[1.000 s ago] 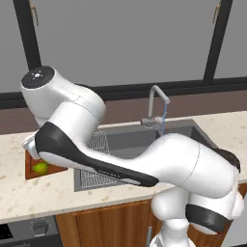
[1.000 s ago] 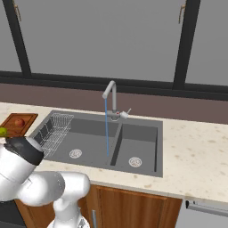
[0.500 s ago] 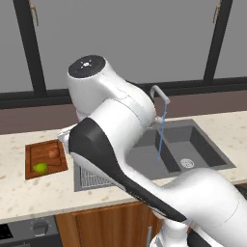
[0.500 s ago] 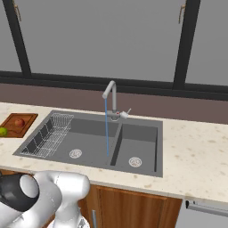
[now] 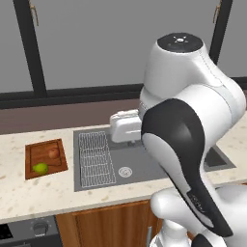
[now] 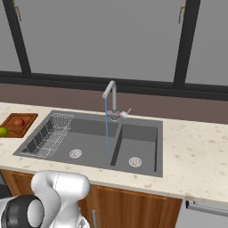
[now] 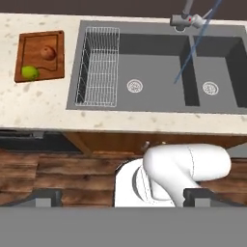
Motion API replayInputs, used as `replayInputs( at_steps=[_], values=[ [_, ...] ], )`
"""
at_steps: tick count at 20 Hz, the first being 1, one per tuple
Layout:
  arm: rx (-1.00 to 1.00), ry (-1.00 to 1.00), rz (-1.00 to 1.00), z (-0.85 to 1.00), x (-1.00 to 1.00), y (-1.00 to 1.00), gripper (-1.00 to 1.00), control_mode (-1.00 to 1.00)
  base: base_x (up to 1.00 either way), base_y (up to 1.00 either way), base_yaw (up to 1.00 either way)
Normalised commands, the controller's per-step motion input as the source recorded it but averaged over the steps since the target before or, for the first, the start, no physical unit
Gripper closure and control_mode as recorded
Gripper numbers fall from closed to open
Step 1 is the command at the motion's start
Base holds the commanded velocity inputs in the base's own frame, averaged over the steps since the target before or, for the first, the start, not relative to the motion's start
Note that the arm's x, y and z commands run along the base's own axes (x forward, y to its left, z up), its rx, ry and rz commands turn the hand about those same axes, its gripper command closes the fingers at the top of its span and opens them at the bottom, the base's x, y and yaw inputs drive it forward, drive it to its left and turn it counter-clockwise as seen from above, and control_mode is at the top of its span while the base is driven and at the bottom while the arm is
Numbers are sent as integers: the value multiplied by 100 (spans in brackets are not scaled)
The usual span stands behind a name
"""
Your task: Pick the apple, pear from the sink and place them on the cutting board to airdry. Then turn off the sink faucet.
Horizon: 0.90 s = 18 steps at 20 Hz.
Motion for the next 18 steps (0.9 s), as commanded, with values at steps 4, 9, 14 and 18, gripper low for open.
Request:
replayInputs(
  at_steps=[4, 9, 14, 18],
  values=[
    [4, -8, -4, 0, -57, -35, -100, -100, 0, 0, 0],
    [2, -23, 3, 10, -44, -68, -100, -100, 0, 0, 0],
    [0, -21, 12, 23, -21, -75, -100, -100, 0, 0, 0],
    [0, -12, 16, 15, -3, -68, -100, -100, 0, 0, 0]
  ],
)
